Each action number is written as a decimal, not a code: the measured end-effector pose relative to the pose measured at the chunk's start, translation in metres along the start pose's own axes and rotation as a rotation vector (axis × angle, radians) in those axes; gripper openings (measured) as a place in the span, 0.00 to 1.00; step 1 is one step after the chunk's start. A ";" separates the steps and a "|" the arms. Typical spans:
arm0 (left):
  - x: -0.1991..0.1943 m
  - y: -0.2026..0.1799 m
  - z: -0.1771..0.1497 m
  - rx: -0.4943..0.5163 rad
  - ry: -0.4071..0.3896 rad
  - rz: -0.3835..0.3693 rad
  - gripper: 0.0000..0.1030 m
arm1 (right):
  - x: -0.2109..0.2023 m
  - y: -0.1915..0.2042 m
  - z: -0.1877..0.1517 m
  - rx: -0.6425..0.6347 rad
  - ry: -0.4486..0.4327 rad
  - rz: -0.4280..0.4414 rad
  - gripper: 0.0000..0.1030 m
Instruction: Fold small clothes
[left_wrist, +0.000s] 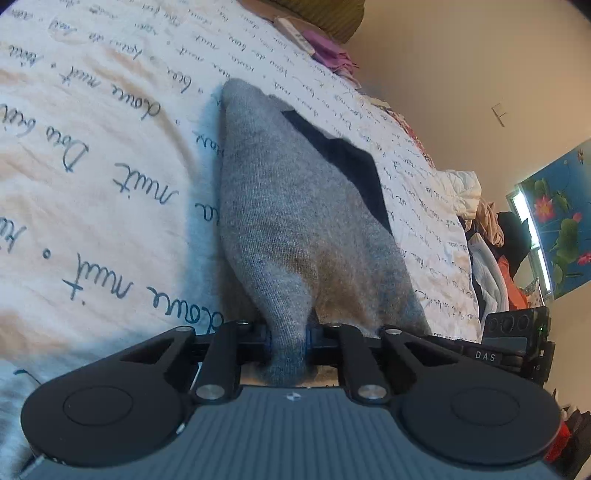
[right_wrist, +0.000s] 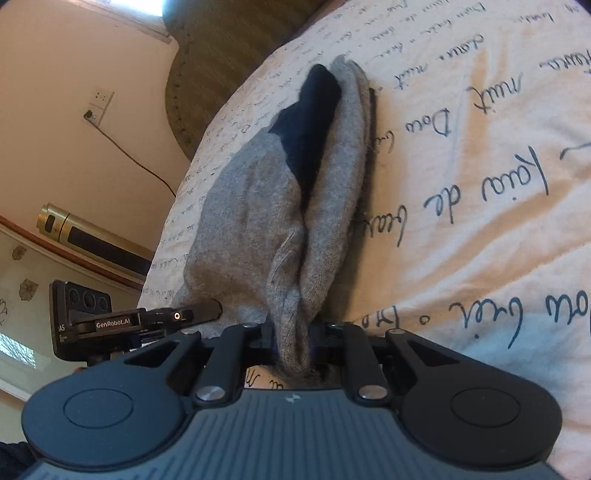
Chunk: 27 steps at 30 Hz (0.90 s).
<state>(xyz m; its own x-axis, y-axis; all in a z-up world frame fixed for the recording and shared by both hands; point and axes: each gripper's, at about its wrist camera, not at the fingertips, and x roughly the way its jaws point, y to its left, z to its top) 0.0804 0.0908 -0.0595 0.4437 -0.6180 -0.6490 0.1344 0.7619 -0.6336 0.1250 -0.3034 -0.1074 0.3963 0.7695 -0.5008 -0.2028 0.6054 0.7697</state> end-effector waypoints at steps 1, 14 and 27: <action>-0.006 -0.001 0.001 0.013 -0.004 -0.003 0.14 | -0.006 0.007 -0.002 -0.025 -0.006 0.008 0.13; -0.047 -0.037 -0.010 0.279 -0.192 0.252 0.58 | -0.042 -0.019 0.015 0.119 -0.157 0.079 0.72; 0.044 -0.090 -0.042 0.563 -0.211 0.435 0.68 | 0.052 0.000 0.107 0.100 -0.127 -0.079 0.69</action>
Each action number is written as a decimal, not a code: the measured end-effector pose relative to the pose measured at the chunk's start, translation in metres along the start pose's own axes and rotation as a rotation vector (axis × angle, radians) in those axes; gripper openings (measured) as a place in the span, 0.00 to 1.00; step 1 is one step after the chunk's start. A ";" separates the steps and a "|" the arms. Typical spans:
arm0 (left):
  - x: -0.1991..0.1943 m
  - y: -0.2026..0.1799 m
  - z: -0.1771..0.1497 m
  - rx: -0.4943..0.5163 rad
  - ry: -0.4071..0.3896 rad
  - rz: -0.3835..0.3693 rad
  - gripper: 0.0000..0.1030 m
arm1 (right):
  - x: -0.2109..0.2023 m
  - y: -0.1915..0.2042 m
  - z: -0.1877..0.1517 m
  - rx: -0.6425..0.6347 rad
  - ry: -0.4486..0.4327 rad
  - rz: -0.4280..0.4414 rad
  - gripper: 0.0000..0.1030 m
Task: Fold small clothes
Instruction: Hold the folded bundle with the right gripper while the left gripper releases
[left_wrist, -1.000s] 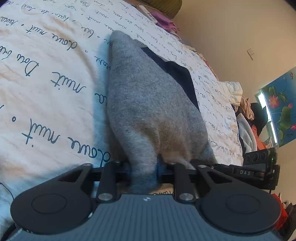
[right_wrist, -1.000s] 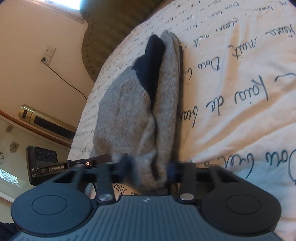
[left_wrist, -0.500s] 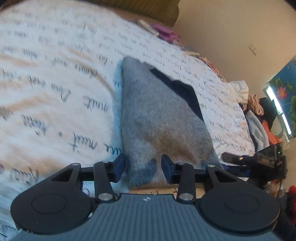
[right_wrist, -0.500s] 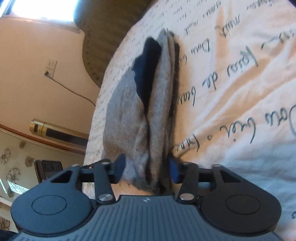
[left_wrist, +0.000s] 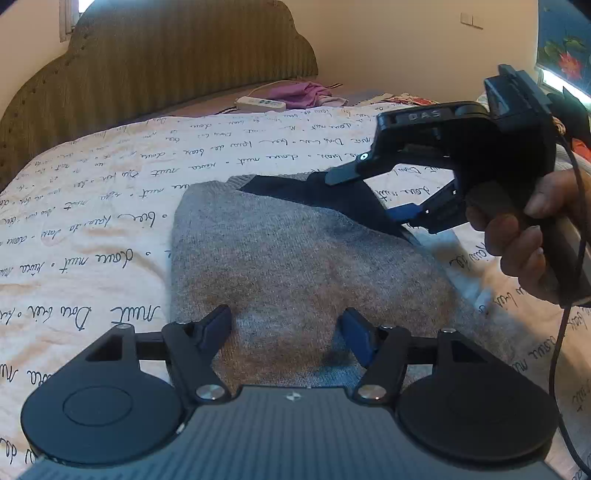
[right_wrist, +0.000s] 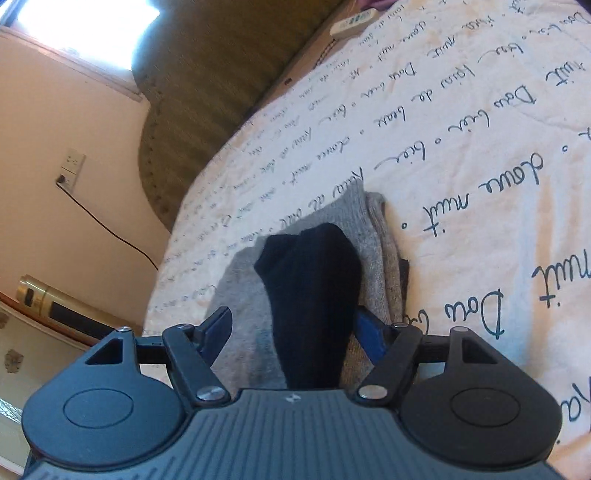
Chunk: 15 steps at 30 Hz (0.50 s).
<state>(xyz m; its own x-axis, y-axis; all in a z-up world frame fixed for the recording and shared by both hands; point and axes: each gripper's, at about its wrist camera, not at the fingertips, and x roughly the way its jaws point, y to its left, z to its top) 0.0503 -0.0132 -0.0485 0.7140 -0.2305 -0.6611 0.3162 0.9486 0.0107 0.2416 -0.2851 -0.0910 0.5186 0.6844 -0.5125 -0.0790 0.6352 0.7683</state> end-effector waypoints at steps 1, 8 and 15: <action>0.000 0.000 0.000 -0.002 0.000 0.002 0.68 | 0.006 -0.003 0.000 -0.004 0.016 -0.012 0.59; 0.003 0.002 -0.001 0.012 0.005 -0.011 0.69 | 0.001 -0.014 0.000 -0.029 0.023 -0.032 0.06; 0.006 0.002 0.000 0.021 0.007 -0.009 0.70 | -0.002 -0.022 -0.003 0.017 0.005 -0.018 0.07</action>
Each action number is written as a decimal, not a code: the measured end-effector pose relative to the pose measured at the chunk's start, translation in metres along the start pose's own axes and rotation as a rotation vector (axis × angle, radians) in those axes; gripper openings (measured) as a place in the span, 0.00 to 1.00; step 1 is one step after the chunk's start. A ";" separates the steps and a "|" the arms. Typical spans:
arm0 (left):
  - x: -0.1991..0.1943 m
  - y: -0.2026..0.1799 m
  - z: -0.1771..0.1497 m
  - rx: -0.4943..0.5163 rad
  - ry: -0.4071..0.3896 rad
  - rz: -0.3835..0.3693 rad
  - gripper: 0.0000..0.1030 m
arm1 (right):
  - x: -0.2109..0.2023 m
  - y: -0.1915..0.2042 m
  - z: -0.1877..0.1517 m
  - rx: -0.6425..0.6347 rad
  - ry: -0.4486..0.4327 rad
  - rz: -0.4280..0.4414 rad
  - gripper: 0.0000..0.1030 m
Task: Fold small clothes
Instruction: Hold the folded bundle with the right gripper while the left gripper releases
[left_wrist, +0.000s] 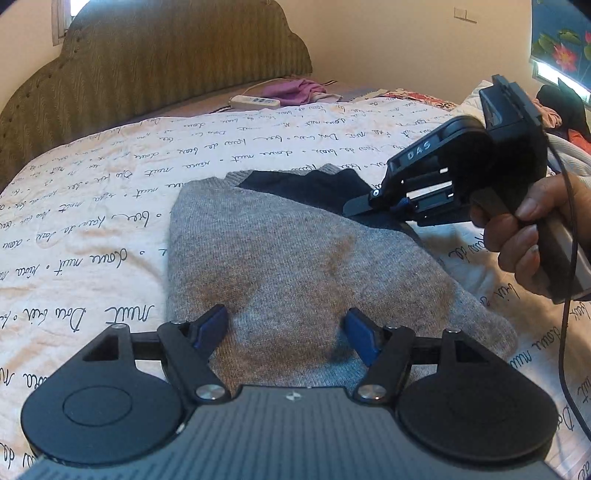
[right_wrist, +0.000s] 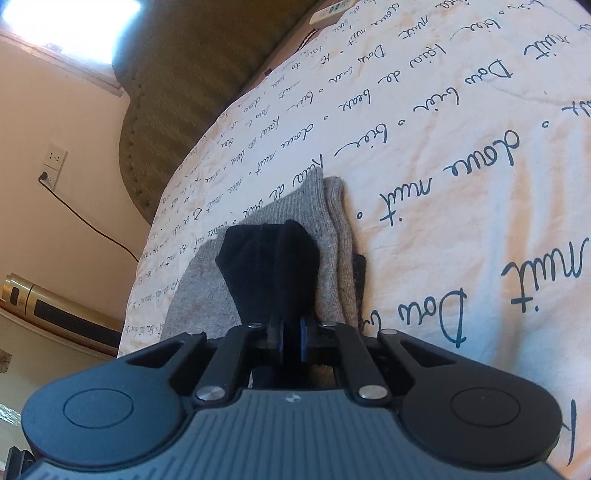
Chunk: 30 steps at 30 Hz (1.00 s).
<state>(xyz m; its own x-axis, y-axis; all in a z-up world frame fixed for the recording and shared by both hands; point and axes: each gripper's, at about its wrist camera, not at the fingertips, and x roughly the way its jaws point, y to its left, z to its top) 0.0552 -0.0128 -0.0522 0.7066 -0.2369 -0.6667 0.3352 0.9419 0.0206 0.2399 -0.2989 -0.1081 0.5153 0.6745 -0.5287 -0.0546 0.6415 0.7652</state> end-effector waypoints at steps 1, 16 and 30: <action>0.000 0.000 0.000 -0.001 0.001 0.000 0.70 | -0.004 0.001 0.000 0.009 -0.004 0.007 0.10; -0.004 0.000 -0.007 0.054 -0.009 -0.006 0.73 | -0.013 0.027 -0.054 -0.208 0.064 0.030 0.09; -0.064 -0.002 -0.068 0.310 -0.076 0.066 0.64 | -0.091 0.028 -0.097 -0.199 0.037 0.022 0.14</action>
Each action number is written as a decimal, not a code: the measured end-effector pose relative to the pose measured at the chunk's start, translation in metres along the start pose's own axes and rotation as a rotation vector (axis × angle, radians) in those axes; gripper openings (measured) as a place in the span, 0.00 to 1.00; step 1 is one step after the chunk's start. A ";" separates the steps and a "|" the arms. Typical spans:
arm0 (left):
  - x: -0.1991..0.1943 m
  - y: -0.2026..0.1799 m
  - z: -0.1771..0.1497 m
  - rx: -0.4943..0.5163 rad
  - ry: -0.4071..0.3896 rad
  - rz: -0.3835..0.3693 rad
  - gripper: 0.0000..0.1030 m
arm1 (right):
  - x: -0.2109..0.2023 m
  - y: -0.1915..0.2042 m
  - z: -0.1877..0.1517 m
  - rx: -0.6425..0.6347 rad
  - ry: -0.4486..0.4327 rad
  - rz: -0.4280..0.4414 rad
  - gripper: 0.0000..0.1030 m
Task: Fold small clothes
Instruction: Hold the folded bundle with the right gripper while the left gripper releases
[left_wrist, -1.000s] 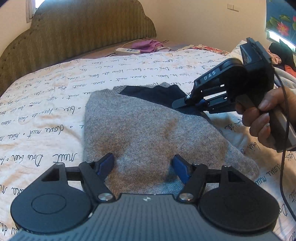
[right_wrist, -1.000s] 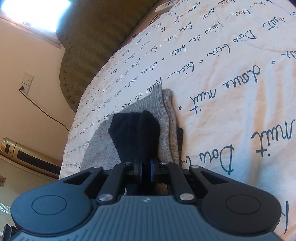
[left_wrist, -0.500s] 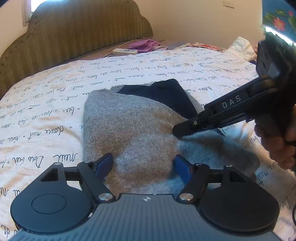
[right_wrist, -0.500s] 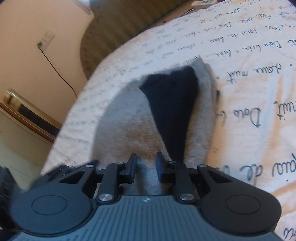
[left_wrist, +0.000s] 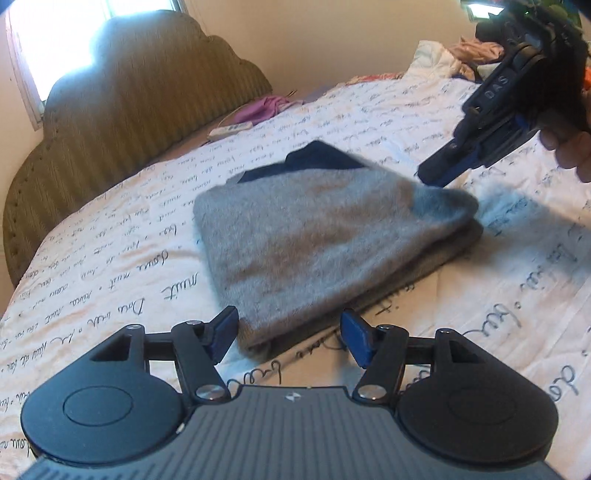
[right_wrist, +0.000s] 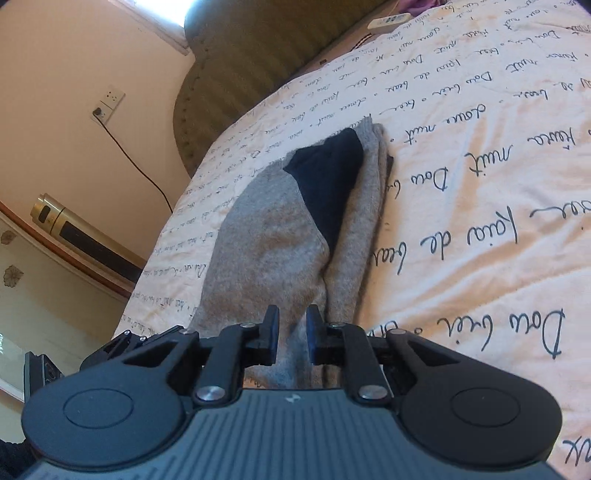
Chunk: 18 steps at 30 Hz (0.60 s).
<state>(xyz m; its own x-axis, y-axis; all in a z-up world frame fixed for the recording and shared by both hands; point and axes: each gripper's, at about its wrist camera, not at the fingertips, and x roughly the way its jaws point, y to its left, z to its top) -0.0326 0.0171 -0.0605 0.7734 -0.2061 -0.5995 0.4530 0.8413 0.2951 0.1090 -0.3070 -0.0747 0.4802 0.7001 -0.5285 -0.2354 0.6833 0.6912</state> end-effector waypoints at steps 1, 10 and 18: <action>0.001 0.002 0.000 -0.003 -0.002 0.004 0.64 | 0.002 -0.001 -0.001 -0.001 0.011 -0.006 0.14; 0.001 0.013 0.003 -0.006 -0.031 0.064 0.43 | 0.000 0.001 -0.005 -0.029 0.024 -0.043 0.20; 0.006 0.013 0.003 -0.030 -0.040 0.066 0.13 | -0.004 -0.001 -0.005 -0.026 0.010 -0.060 0.25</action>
<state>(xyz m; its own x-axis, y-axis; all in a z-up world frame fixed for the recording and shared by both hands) -0.0209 0.0250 -0.0579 0.8181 -0.1692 -0.5496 0.3878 0.8680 0.3101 0.1029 -0.3096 -0.0758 0.4858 0.6599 -0.5731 -0.2284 0.7288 0.6456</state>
